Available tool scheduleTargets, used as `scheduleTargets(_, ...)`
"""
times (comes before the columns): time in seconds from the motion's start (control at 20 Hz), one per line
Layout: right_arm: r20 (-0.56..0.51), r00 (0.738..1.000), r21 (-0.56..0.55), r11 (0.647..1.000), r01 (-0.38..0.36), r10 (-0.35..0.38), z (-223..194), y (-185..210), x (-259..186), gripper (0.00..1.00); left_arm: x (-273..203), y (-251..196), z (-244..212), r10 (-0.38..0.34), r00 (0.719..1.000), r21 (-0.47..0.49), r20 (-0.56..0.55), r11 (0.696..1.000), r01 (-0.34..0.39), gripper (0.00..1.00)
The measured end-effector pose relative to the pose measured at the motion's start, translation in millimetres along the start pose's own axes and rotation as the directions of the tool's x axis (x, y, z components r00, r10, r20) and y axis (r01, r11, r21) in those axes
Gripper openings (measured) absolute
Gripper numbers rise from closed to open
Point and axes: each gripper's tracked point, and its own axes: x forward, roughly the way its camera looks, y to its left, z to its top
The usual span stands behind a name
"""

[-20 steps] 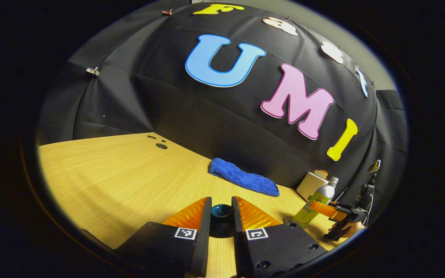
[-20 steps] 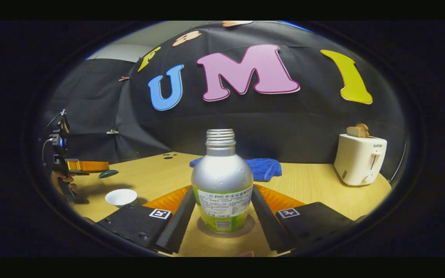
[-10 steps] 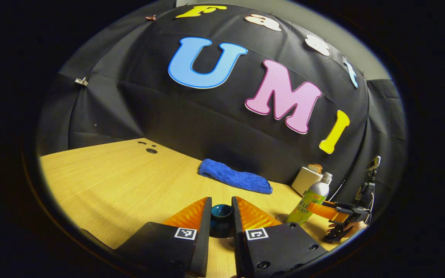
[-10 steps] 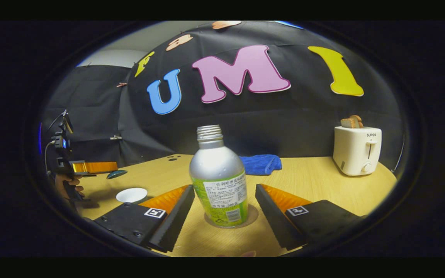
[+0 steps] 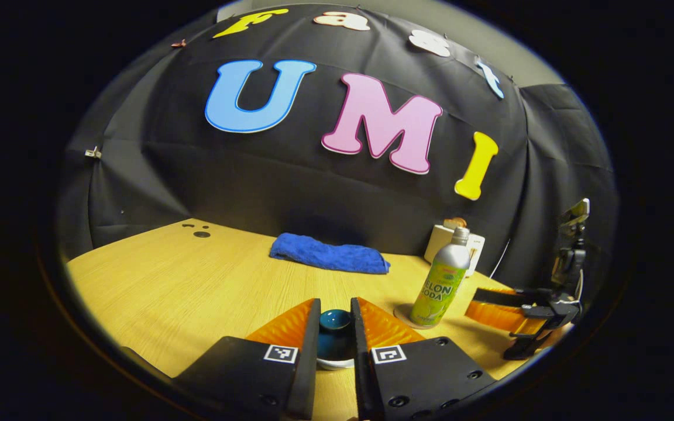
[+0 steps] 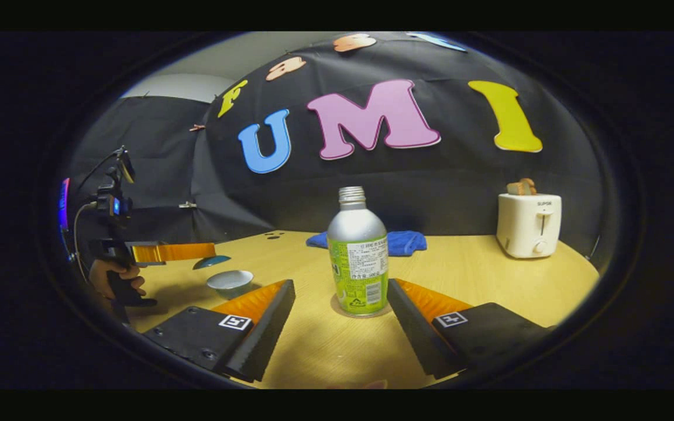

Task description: Open the teacup lid with one hand, grasp the water bottle and pour water into the teacup with the other hand; after pouring, place the water bottle on the coaster and then close the teacup lid.

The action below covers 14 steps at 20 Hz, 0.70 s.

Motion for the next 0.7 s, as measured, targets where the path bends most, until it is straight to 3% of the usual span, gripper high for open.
scheduleTargets(0.2, 0.075, 0.996, -0.068, 0.996, 0.062, -0.057, 9.1, 2.2, -17.1, 0.98, 5.8, -11.6, -10.7, -0.002, 1.0, 0.054, -0.016, 0.999, 0.003, 0.31)
scheduleTargets(0.45, 0.076, 0.989, -0.059, 0.989, 0.134, -0.129, 6.5, -6.3, -24.1, 0.96, 15.6, -15.8, -23.9, 0.015, 0.999, 0.116, -0.038, 0.993, -0.011, 0.32)
scheduleTargets(0.7, 0.075, 0.991, -0.058, 0.991, 0.118, -0.114, 5.6, -2.0, -23.2, 0.96, 21.4, -11.6, -30.1, 0.055, 0.998, 0.16, -0.041, 0.986, -0.048, 0.31)
